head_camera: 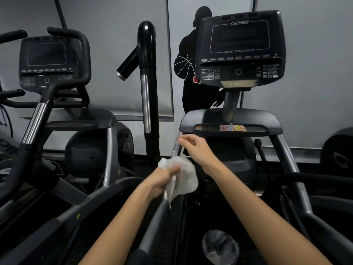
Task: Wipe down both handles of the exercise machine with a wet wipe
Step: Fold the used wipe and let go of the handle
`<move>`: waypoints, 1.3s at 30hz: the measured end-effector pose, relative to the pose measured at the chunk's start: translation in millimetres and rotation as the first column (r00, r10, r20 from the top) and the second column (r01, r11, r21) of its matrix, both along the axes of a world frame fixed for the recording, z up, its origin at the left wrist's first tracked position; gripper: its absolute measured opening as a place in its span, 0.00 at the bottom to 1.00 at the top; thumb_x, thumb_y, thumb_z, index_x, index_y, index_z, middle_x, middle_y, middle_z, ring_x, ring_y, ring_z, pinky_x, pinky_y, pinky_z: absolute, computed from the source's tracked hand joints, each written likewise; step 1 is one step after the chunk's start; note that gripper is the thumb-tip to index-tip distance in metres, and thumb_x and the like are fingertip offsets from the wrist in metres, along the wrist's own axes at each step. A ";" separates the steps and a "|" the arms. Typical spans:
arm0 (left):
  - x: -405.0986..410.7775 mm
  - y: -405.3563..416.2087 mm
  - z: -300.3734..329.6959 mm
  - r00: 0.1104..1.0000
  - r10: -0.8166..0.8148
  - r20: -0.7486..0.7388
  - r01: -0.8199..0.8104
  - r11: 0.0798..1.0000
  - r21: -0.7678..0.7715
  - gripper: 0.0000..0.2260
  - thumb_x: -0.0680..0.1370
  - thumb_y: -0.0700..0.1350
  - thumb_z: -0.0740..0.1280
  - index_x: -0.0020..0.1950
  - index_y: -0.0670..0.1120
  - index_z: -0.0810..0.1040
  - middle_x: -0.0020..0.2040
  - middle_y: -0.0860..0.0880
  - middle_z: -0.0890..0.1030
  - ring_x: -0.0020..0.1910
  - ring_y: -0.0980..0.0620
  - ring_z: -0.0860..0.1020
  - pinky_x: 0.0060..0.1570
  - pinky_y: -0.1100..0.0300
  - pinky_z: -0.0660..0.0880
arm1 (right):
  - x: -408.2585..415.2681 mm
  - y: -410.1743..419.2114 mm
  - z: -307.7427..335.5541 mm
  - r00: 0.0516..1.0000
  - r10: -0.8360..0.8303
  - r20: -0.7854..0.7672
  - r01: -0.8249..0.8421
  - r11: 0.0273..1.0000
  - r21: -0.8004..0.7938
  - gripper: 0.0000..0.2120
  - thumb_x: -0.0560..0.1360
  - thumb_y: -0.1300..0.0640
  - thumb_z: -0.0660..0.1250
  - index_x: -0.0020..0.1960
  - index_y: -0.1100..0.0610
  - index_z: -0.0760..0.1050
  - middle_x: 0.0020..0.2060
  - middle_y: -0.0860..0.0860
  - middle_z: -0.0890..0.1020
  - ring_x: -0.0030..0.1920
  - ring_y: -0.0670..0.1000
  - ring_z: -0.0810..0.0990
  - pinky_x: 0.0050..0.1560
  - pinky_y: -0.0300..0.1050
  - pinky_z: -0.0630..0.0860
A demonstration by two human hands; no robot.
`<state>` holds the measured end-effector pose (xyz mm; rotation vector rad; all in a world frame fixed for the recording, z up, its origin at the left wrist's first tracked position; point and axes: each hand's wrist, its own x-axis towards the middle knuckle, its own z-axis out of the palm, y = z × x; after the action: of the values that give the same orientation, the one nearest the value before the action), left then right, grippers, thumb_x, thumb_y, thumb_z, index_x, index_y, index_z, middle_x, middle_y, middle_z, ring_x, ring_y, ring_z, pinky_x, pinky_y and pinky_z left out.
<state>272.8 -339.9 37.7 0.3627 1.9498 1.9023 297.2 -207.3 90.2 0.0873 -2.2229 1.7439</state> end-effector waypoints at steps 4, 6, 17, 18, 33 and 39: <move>4.8 18.5 12.9 0.991 -0.076 -0.113 0.080 0.996 0.036 0.08 0.77 0.38 0.65 0.54 0.43 0.80 0.50 0.45 0.83 0.53 0.48 0.80 0.51 0.59 0.77 | 31.9 24.7 -34.9 0.987 0.061 0.147 -0.065 0.998 0.023 0.20 0.75 0.47 0.66 0.64 0.55 0.75 0.58 0.48 0.80 0.59 0.44 0.77 0.62 0.40 0.71; 3.1 26.4 9.4 0.995 -0.074 -0.062 0.076 0.996 0.035 0.10 0.75 0.43 0.68 0.56 0.42 0.79 0.51 0.42 0.83 0.52 0.45 0.81 0.52 0.54 0.78 | 42.8 36.6 -50.2 0.977 0.104 0.189 -0.098 0.994 -0.041 0.22 0.73 0.48 0.70 0.64 0.54 0.74 0.58 0.49 0.81 0.59 0.47 0.79 0.61 0.44 0.74; -7.7 81.2 -59.4 0.992 -0.043 0.120 0.043 0.999 0.003 0.14 0.72 0.35 0.72 0.51 0.45 0.70 0.42 0.46 0.77 0.35 0.53 0.77 0.28 0.64 0.75 | 84.7 108.3 -111.9 0.918 -0.304 0.256 0.346 0.928 -0.138 0.07 0.71 0.67 0.70 0.43 0.57 0.78 0.38 0.54 0.79 0.41 0.51 0.76 0.43 0.43 0.72; -10.9 88.9 -68.7 0.992 -0.036 0.119 0.036 0.999 0.003 0.13 0.72 0.35 0.71 0.49 0.45 0.68 0.42 0.46 0.75 0.36 0.53 0.75 0.30 0.63 0.74 | 82.7 114.9 -119.3 0.901 -0.336 0.274 0.380 0.916 -0.129 0.07 0.72 0.67 0.70 0.42 0.56 0.77 0.38 0.54 0.79 0.40 0.50 0.76 0.41 0.41 0.72; -76.3 209.1 -213.3 0.944 -0.258 -0.206 0.094 0.808 -0.582 0.18 0.70 0.39 0.73 0.59 0.43 0.78 0.57 0.47 0.80 0.55 0.48 0.78 0.52 0.61 0.72 | -14.3 215.3 -257.6 0.741 -0.409 0.532 0.480 0.877 0.007 0.08 0.70 0.68 0.64 0.46 0.63 0.80 0.39 0.58 0.79 0.40 0.50 0.74 0.31 0.35 0.69; -105.4 237.3 -265.0 0.985 -0.059 -0.160 -0.042 0.827 -0.561 0.08 0.74 0.43 0.69 0.52 0.44 0.81 0.52 0.48 0.82 0.53 0.50 0.78 0.50 0.62 0.70 | -58.9 242.8 -316.3 0.697 -0.385 0.605 0.395 0.910 0.124 0.12 0.71 0.70 0.62 0.50 0.63 0.80 0.41 0.53 0.80 0.43 0.50 0.76 0.38 0.39 0.70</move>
<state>167.3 -102.6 -227.3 0.3611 2.4984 1.2219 238.3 35.5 -226.1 -1.0444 -2.3833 1.6880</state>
